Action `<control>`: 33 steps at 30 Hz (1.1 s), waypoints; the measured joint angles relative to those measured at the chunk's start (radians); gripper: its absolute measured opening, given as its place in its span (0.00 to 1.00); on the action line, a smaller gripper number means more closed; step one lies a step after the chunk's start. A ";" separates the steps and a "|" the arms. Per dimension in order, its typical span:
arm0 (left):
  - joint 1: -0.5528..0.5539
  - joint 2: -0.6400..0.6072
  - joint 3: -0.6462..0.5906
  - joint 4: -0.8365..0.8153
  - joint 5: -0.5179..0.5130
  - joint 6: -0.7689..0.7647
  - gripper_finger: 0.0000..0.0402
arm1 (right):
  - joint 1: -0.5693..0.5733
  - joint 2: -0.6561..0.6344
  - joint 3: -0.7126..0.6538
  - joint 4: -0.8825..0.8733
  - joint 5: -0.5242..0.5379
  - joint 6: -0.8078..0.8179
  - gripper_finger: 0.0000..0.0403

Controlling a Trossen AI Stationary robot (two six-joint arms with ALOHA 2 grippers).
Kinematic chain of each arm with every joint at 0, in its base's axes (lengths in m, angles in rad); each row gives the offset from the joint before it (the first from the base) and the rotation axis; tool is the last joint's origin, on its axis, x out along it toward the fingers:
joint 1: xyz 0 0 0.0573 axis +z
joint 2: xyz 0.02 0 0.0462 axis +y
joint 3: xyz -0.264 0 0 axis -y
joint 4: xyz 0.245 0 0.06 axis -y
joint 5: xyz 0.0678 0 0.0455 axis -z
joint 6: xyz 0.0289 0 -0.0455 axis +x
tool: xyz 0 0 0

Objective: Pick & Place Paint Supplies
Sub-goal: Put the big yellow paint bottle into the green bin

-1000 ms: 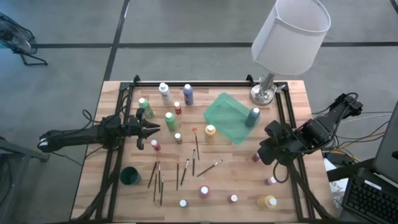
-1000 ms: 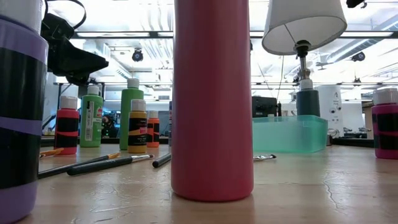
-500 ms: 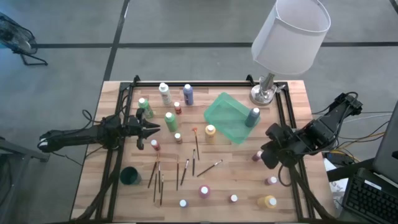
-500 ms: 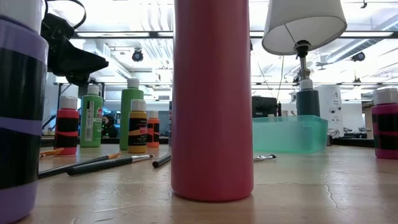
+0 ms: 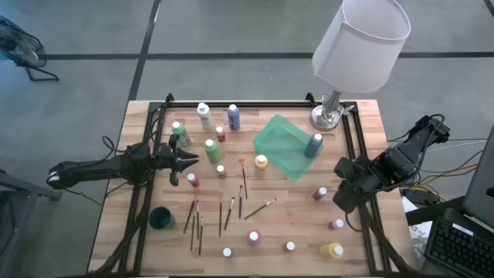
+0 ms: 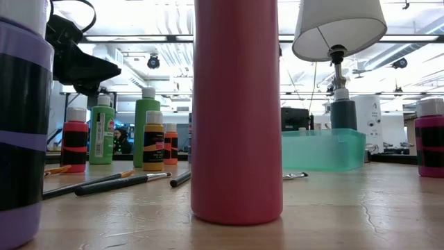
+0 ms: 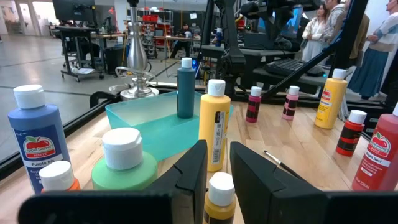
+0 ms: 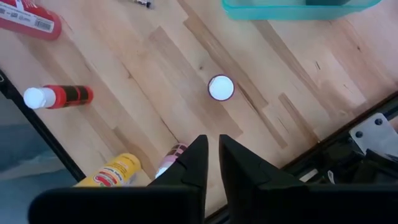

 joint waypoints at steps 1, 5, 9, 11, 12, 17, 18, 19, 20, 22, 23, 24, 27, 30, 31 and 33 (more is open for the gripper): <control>0.000 0.000 0.000 0.000 0.000 0.000 0.19 | 0.000 0.000 -0.005 0.000 0.000 0.007 0.13; 0.000 0.000 0.000 0.000 0.000 0.000 0.19 | 0.000 0.000 -0.025 0.008 -0.007 0.021 0.23; 0.000 0.000 0.000 0.000 0.000 0.000 0.19 | 0.000 0.001 -0.033 0.016 -0.011 0.024 0.34; 0.000 0.000 0.000 0.000 0.000 0.000 0.19 | 0.000 0.001 -0.033 0.017 -0.008 0.026 0.40; 0.000 0.000 0.000 0.000 0.000 0.000 0.19 | 0.000 0.001 -0.034 0.020 0.002 0.033 0.42; 0.000 0.000 0.000 0.000 0.000 0.000 0.19 | 0.000 0.001 -0.035 0.022 0.052 0.060 0.52; 0.000 0.000 0.000 0.000 0.000 0.000 0.19 | 0.000 0.001 -0.036 0.024 0.063 0.061 0.54; 0.000 0.000 0.000 0.000 0.000 0.000 0.19 | 0.000 0.001 -0.038 0.024 0.074 0.062 0.55; 0.000 0.000 0.000 0.000 0.000 0.000 0.19 | -0.003 0.001 -0.040 0.023 0.085 0.062 0.56; 0.000 0.000 0.000 0.000 0.000 0.000 0.19 | -0.012 0.001 -0.047 0.026 0.094 0.062 0.57; 0.000 0.000 0.000 0.000 0.000 0.000 0.19 | -0.017 0.001 -0.051 0.027 0.095 0.062 0.58; 0.000 0.000 0.000 0.000 0.000 0.000 0.19 | -0.022 0.001 -0.056 0.030 0.097 0.062 0.59; 0.000 0.000 0.000 0.000 0.000 0.000 0.19 | -0.032 0.001 -0.082 0.051 0.098 0.060 0.61; 0.000 0.000 0.000 0.000 0.000 0.000 0.19 | -0.035 0.001 -0.111 0.071 0.089 0.057 0.62; 0.000 0.000 0.000 0.000 0.000 0.000 0.19 | -0.035 0.001 -0.118 0.076 0.085 0.054 0.63; 0.000 0.000 0.000 0.000 0.000 0.000 0.19 | -0.034 0.001 -0.131 0.082 0.079 0.051 0.64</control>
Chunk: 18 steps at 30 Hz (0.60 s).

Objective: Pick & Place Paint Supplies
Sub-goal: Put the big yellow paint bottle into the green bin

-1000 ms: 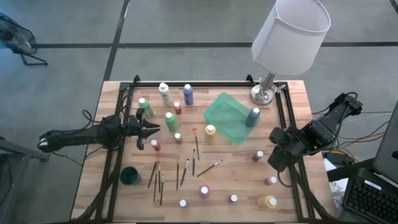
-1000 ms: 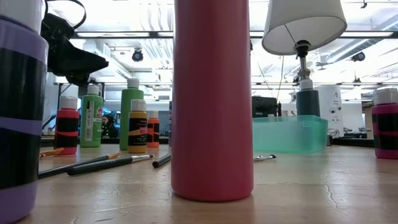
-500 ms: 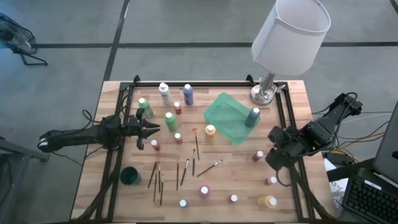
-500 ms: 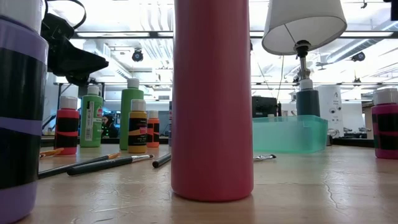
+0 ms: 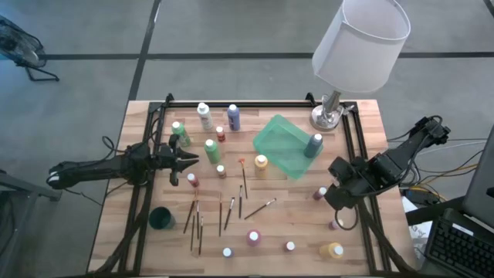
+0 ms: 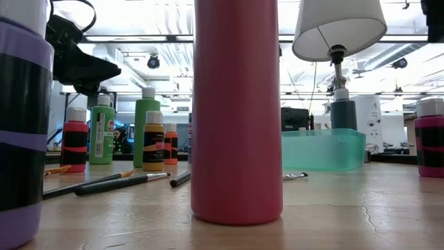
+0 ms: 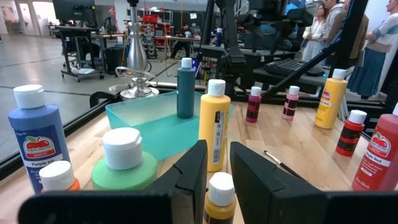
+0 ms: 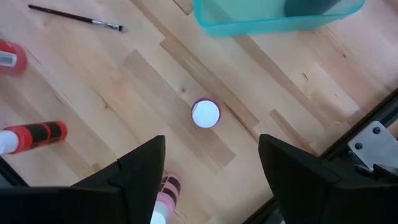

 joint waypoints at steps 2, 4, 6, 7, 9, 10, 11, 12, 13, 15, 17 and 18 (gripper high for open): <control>0.000 0.000 0.000 0.000 0.000 0.000 0.19 | 0.000 -0.001 -0.006 0.000 -0.005 -0.001 0.65; 0.000 0.000 0.000 0.000 0.000 0.000 0.19 | -0.003 -0.002 -0.009 -0.001 -0.009 -0.004 0.66; 0.000 0.000 0.000 0.000 0.000 0.000 0.19 | -0.004 -0.002 -0.008 -0.001 -0.010 -0.003 0.67; 0.000 0.000 0.000 0.000 0.000 0.000 0.19 | -0.005 -0.002 -0.007 -0.002 -0.010 -0.003 0.67; 0.000 0.000 0.000 0.000 0.000 0.000 0.19 | -0.005 -0.002 -0.003 0.000 -0.012 -0.004 0.68; 0.000 0.000 0.000 0.000 0.000 0.000 0.19 | -0.005 -0.002 -0.002 -0.001 -0.019 -0.003 0.68; 0.000 0.000 0.000 0.000 0.000 0.000 0.19 | -0.005 -0.002 -0.002 -0.001 -0.030 -0.002 0.68; 0.000 0.000 0.000 0.000 0.000 0.000 0.19 | -0.005 -0.002 -0.001 -0.001 -0.043 -0.002 0.69; 0.000 0.000 0.000 0.000 0.000 0.000 0.19 | -0.005 -0.002 -0.001 -0.001 -0.055 -0.001 0.69; 0.000 0.000 0.000 0.000 0.000 0.000 0.19 | -0.005 -0.002 -0.001 -0.001 -0.072 0.000 0.69; 0.000 0.000 0.000 0.000 0.000 0.000 0.19 | -0.005 -0.002 -0.003 0.003 -0.072 0.000 0.68; 0.000 0.000 0.000 0.000 0.000 0.000 0.19 | -0.005 -0.002 -0.004 0.008 -0.072 -0.001 0.67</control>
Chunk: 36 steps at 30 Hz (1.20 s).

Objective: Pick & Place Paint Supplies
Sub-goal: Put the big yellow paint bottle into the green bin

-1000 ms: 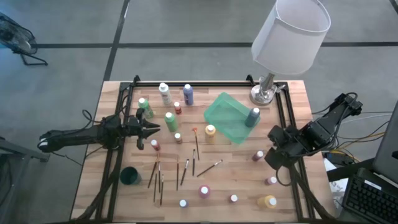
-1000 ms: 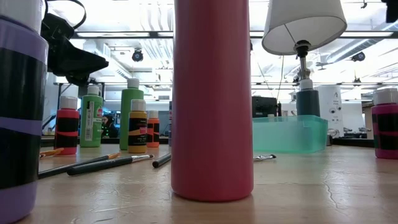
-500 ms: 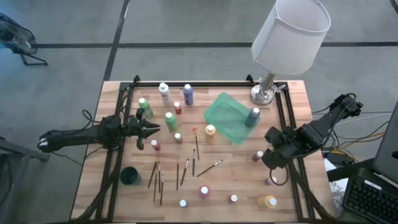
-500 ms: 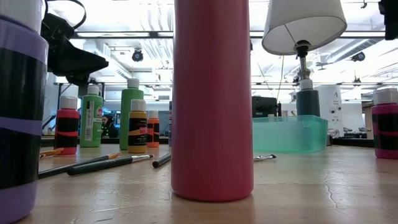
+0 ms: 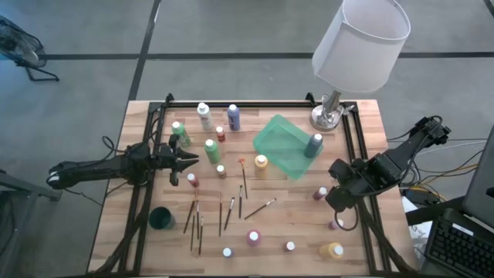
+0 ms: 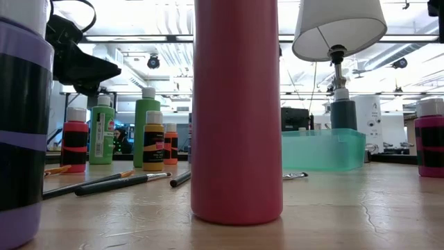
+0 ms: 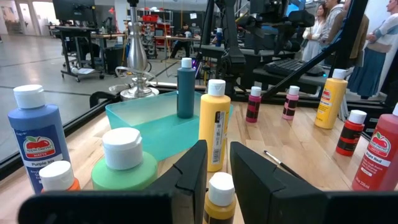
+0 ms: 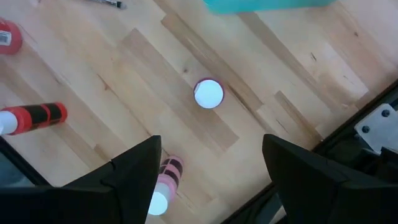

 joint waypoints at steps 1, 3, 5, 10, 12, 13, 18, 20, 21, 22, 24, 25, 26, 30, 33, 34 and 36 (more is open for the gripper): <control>0.000 0.000 0.000 0.000 0.000 0.000 0.19 | 0.000 0.000 0.000 0.004 0.000 0.000 0.67; 0.000 0.000 0.000 0.000 0.000 0.000 0.19 | 0.000 0.000 0.000 0.006 0.000 0.000 0.65; 0.000 0.000 0.000 0.000 0.000 0.000 0.19 | 0.000 0.000 0.000 0.007 0.001 0.000 0.64; 0.000 0.000 0.000 0.000 0.000 0.000 0.19 | -0.033 0.000 -0.005 0.008 0.001 -0.003 0.62; 0.000 0.000 0.000 0.000 0.000 0.000 0.19 | -0.050 0.000 -0.005 0.007 0.002 -0.007 0.61; 0.000 0.000 0.000 0.000 0.000 0.000 0.19 | -0.057 0.000 -0.005 0.008 0.002 -0.008 0.61; 0.000 0.000 0.000 0.000 0.000 0.000 0.19 | -0.066 0.000 -0.005 0.013 0.002 0.001 0.59; 0.000 0.000 0.000 0.000 0.000 0.000 0.19 | -0.066 0.000 -0.008 0.013 0.002 0.001 0.59; 0.000 0.000 0.000 0.000 0.000 0.000 0.19 | -0.066 0.000 -0.008 0.013 0.002 0.002 0.58; 0.000 0.000 0.000 0.000 0.000 0.000 0.19 | -0.066 0.000 -0.009 0.015 0.002 0.002 0.58; 0.000 0.000 0.000 0.000 0.000 0.000 0.19 | -0.066 0.000 -0.010 0.016 0.002 0.001 0.59; 0.000 0.000 0.000 0.000 0.000 0.000 0.19 | -0.066 0.000 -0.010 0.016 0.002 0.000 0.59; 0.000 0.000 0.000 0.000 0.000 0.000 0.19 | -0.066 0.000 -0.012 0.016 0.003 -0.002 0.60; 0.000 0.000 0.000 0.000 0.000 0.000 0.19 | -0.068 0.000 -0.016 0.016 0.009 -0.007 0.62; 0.000 0.000 0.000 0.000 0.000 0.000 0.19 | -0.069 0.000 -0.021 0.016 0.009 -0.007 0.64; 0.000 0.000 0.000 0.000 0.000 0.000 0.19 | -0.071 0.001 -0.021 0.016 0.009 -0.007 0.64; 0.000 0.000 0.000 0.000 0.000 0.000 0.19 | -0.072 0.000 -0.021 0.018 0.009 -0.005 0.65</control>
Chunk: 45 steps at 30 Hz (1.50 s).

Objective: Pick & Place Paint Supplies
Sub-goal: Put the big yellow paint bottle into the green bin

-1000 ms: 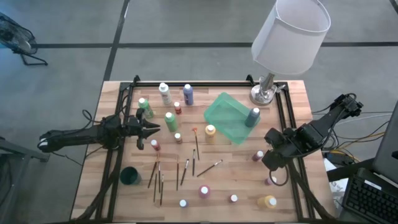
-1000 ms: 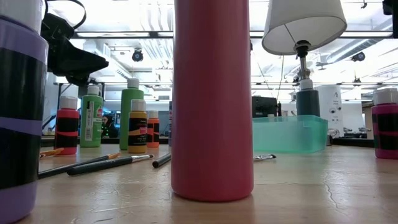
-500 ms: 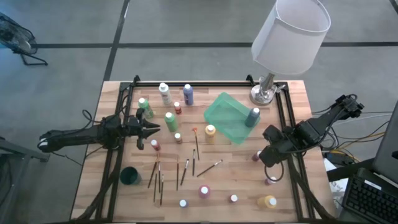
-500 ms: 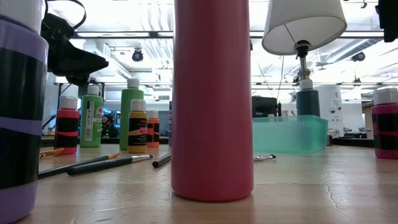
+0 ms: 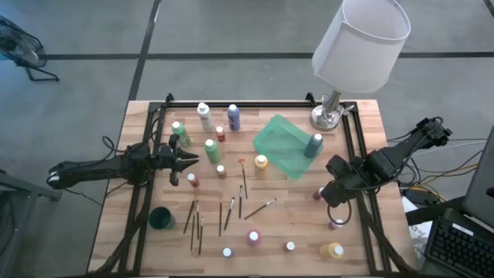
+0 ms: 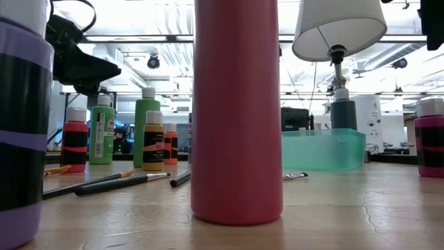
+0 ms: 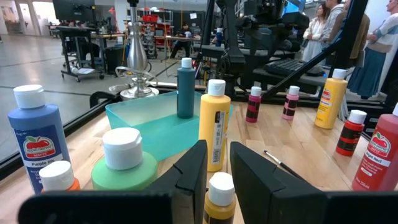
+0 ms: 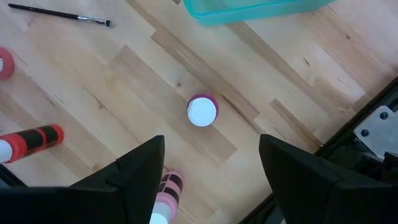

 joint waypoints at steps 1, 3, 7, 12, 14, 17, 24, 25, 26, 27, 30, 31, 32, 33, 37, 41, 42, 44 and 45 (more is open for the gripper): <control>0.000 0.000 0.000 0.000 0.000 0.000 0.19 | 0.000 0.000 0.000 0.005 0.000 0.000 0.65; 0.000 0.000 0.000 0.000 0.000 0.000 0.19 | 0.000 0.000 0.000 0.017 -0.001 0.002 0.65; 0.000 0.000 0.000 0.000 0.000 0.000 0.19 | -0.003 0.000 0.000 0.031 -0.052 0.038 0.64; 0.000 0.000 0.000 0.000 0.000 0.000 0.19 | -0.012 0.015 0.000 0.087 -0.107 0.059 0.59; 0.000 0.000 0.000 0.000 0.000 0.000 0.19 | -0.021 0.034 0.000 0.096 -0.123 0.043 0.57; 0.000 0.000 0.000 0.000 0.000 0.000 0.19 | -0.036 0.066 0.000 0.090 -0.137 -0.010 0.56; 0.000 0.000 0.000 0.000 0.000 0.000 0.19 | -0.097 0.094 -0.003 0.090 -0.139 -0.044 0.57; 0.000 0.000 0.000 0.000 0.000 0.000 0.19 | -0.103 0.093 -0.004 0.090 -0.139 -0.039 0.58; 0.000 0.000 0.000 0.000 0.000 0.000 0.19 | -0.109 0.093 -0.007 0.090 -0.139 -0.033 0.59; 0.000 0.000 0.000 0.000 0.000 0.000 0.19 | -0.113 0.093 -0.013 0.091 -0.138 -0.032 0.60; 0.000 0.000 0.000 0.000 0.000 0.000 0.19 | -0.114 0.093 -0.051 0.096 -0.138 -0.027 0.63; 0.000 0.000 0.000 0.000 0.000 0.000 0.19 | -0.114 0.093 -0.067 0.105 -0.138 -0.024 0.63; 0.000 0.000 0.000 0.000 0.000 0.000 0.19 | -0.114 0.093 -0.084 0.121 -0.138 -0.023 0.64; 0.000 0.000 0.000 0.000 0.000 0.000 0.19 | -0.114 0.092 -0.103 0.141 -0.138 -0.024 0.65; 0.000 0.000 0.000 0.000 0.000 0.000 0.19 | -0.122 0.092 -0.162 0.220 -0.138 -0.028 0.67; 0.000 0.000 0.000 0.000 0.000 0.000 0.19 | -0.129 0.092 -0.195 0.236 -0.137 -0.024 0.67; 0.000 0.000 0.000 0.000 0.000 0.000 0.19 | -0.129 0.091 -0.201 0.242 -0.137 -0.025 0.67; 0.000 0.000 0.000 0.000 0.000 0.000 0.19 | -0.129 0.091 -0.213 0.252 -0.137 -0.025 0.65; 0.000 0.000 0.000 0.000 0.000 0.000 0.19 | -0.129 0.091 -0.219 0.252 -0.136 -0.025 0.64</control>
